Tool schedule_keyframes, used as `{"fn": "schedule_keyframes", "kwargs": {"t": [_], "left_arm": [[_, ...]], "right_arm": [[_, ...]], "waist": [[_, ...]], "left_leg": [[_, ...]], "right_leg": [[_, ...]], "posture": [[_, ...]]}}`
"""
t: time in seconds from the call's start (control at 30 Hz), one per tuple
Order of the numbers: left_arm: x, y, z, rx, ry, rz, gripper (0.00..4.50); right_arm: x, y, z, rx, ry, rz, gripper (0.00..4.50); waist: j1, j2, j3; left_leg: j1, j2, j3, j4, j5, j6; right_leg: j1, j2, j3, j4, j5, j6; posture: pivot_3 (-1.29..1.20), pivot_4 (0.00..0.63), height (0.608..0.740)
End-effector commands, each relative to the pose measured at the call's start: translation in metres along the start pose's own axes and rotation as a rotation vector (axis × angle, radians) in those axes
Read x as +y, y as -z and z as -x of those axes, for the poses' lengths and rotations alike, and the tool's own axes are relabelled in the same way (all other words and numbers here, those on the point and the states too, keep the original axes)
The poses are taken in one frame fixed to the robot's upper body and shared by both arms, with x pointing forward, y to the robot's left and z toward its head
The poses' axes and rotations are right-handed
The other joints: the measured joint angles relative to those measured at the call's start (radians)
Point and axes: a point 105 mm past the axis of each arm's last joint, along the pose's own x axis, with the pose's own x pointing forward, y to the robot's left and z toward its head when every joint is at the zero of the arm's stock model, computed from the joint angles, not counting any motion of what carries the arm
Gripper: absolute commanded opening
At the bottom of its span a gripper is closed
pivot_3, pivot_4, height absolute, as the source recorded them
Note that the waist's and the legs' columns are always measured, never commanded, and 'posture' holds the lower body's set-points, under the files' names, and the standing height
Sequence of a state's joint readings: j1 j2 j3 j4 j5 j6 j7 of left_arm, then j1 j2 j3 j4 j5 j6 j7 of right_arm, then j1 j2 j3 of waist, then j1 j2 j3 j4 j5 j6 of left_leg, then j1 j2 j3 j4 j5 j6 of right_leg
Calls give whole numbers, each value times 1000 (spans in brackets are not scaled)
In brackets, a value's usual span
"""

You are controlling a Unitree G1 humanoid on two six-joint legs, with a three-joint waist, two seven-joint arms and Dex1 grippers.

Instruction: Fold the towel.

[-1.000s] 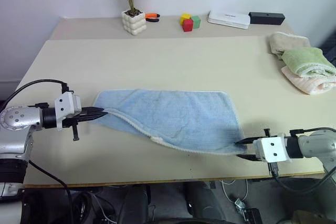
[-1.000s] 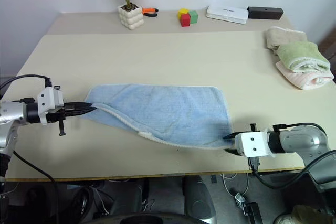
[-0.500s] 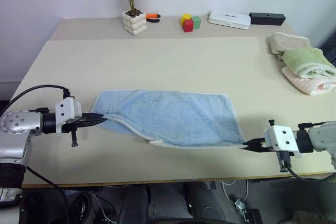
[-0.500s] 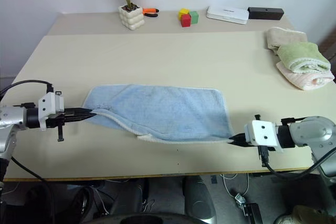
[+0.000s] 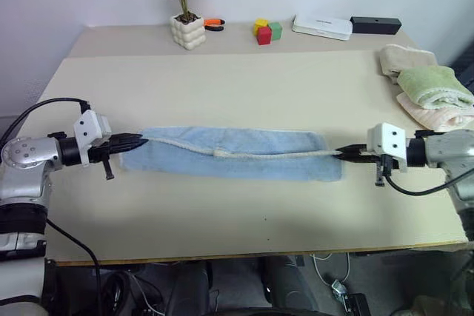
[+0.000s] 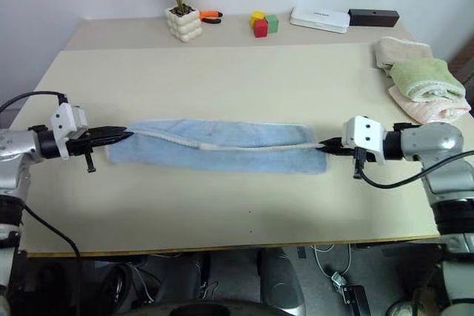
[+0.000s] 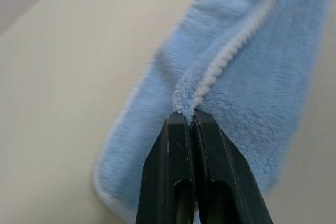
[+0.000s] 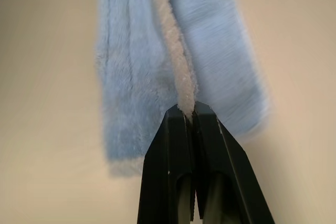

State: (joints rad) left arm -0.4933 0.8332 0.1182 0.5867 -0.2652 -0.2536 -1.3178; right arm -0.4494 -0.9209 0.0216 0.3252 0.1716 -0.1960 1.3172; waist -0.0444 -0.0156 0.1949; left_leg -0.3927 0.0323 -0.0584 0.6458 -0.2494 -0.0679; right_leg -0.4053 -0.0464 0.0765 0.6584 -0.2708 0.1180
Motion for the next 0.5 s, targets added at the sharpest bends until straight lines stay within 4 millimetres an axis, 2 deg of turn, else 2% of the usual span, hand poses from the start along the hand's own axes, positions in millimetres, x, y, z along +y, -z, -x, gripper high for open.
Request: {"fn": "schedule_keyframes", "kwargs": {"t": [0.03,0.27,0.5], "left_arm": [[10,-3,-5,-7,-29,-24,0],[22,4,-9,4,-84,-29,0],[27,9,-10,3,-117,-22,0]], "right_arm": [[-12,-1,-5,1,34,34,26],[-31,12,-11,54,99,53,26],[-31,18,-15,75,111,54,26]], "waist": [[3,0,0],[0,0,0],[-1,0,0]], "left_leg": [[0,0,0,0,0,0],[0,0,0,0,0,0],[0,0,0,0,0,0]], "right_leg": [[0,0,0,0,0,0],[0,0,0,0,0,0],[0,0,0,0,0,0]], "posture": [[0,150,740],[0,150,740],[0,150,740]]}}
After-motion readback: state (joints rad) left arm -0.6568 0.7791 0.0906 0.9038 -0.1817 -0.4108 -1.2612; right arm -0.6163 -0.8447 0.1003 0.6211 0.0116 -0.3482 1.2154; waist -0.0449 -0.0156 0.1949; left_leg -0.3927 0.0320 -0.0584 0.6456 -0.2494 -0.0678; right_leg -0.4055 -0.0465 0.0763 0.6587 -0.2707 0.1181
